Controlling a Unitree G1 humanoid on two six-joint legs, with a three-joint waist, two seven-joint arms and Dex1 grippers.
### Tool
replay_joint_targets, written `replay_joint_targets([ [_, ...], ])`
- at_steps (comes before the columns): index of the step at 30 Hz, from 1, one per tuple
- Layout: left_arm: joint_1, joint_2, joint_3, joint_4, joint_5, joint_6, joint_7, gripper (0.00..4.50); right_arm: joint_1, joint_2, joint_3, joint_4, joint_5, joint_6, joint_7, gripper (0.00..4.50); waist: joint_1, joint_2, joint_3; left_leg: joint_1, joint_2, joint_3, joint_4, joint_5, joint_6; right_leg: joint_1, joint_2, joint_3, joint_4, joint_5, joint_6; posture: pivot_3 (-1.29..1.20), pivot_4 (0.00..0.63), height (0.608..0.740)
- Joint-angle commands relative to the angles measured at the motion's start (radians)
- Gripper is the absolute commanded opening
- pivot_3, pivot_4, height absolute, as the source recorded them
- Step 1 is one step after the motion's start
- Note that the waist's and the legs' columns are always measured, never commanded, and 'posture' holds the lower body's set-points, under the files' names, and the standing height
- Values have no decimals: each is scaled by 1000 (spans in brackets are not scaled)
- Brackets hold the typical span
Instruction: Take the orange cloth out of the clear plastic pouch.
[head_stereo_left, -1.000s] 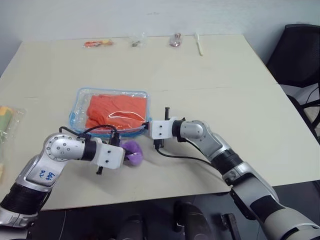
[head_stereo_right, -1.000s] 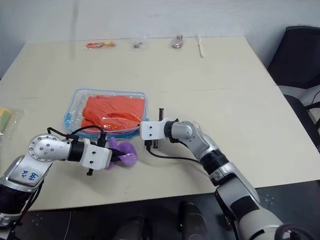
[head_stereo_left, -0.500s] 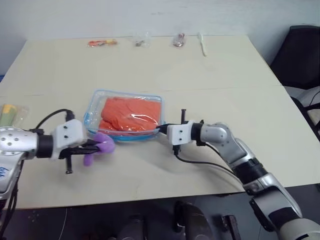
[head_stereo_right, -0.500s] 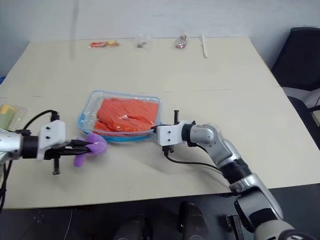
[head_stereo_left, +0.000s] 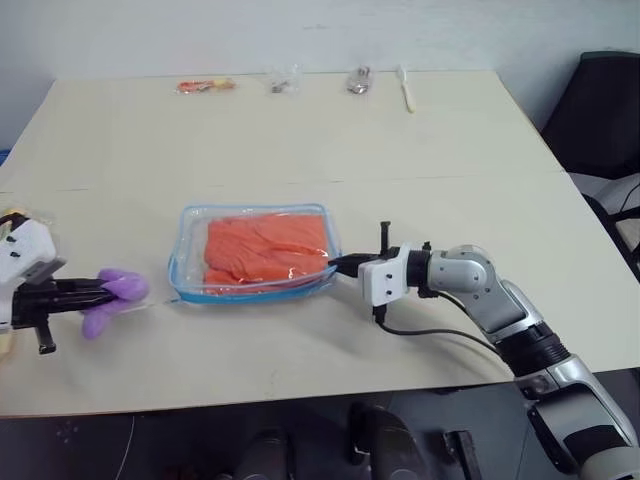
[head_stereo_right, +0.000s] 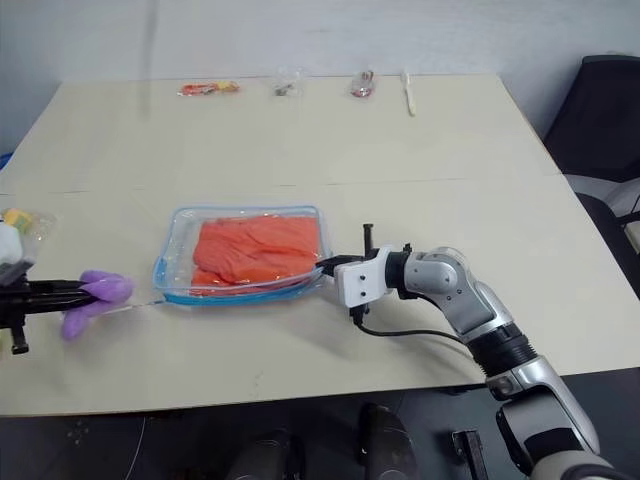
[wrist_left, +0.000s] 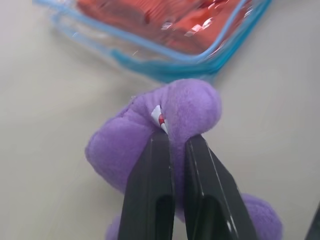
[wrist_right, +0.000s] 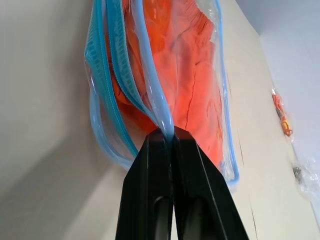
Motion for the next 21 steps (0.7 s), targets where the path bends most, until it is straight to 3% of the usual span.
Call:
replay_joint_targets([
  [1, -11, -8, -22, 37, 33, -55, 25, 14, -7, -1, -37, 2, 11, -6, -13, 0, 0, 0, 0, 0, 0, 2, 0, 0, 0, 0, 0, 0, 0, 0, 0, 0, 150, 740],
  [4, -11, -22, -49, 4, 20, -48, 29, 14, -4, 2, -36, -2, 14, -2, -12, 0, -1, 0, 0, 0, 0, 6, 0, 0, 0, 0, 0, 0, 0, 0, 0, 0, 150, 740],
  [5, -15, -26, -54, -8, 9, -29, 33, 311, -3, 3, -36, -3, 17, 1, -10, 0, -1, 0, 0, 0, 0, 6, 0, 0, 0, 0, 0, 0, 0, 0, 0, 0, 150, 740],
  [8, -16, -29, -65, -23, 10, -25, 40, 1183, 3, 2, -39, -11, 30, 18, -3, 701, -1, 0, 0, 0, 0, 6, 0, 0, 0, 0, 0, 0, 0, 0, 0, 0, 150, 740],
  [18, 14, -23, -28, -41, 2, -25, 14, 4413, 37, -15, -60, -72, 46, 63, 18, 4200, -1, 0, 0, 0, 0, 7, 0, 0, 0, 0, 0, 0, 0, 0, 0, 0, 150, 740],
  [19, 15, -21, -24, -41, 1, -24, 13, 4497, 41, -17, -63, -79, 48, 68, 19, 4439, 0, 0, 0, 0, 0, 6, 0, 0, 0, 0, 0, 0, 0, 0, 0, 0, 150, 740],
  [21, 32, -11, 1, -46, -1, -23, -6, 4497, 62, -30, -75, -118, 60, 101, 29, 4439, 0, 0, 0, 0, 0, 7, 0, 0, 0, 0, 0, 0, 0, 0, 0, 0, 150, 740],
])
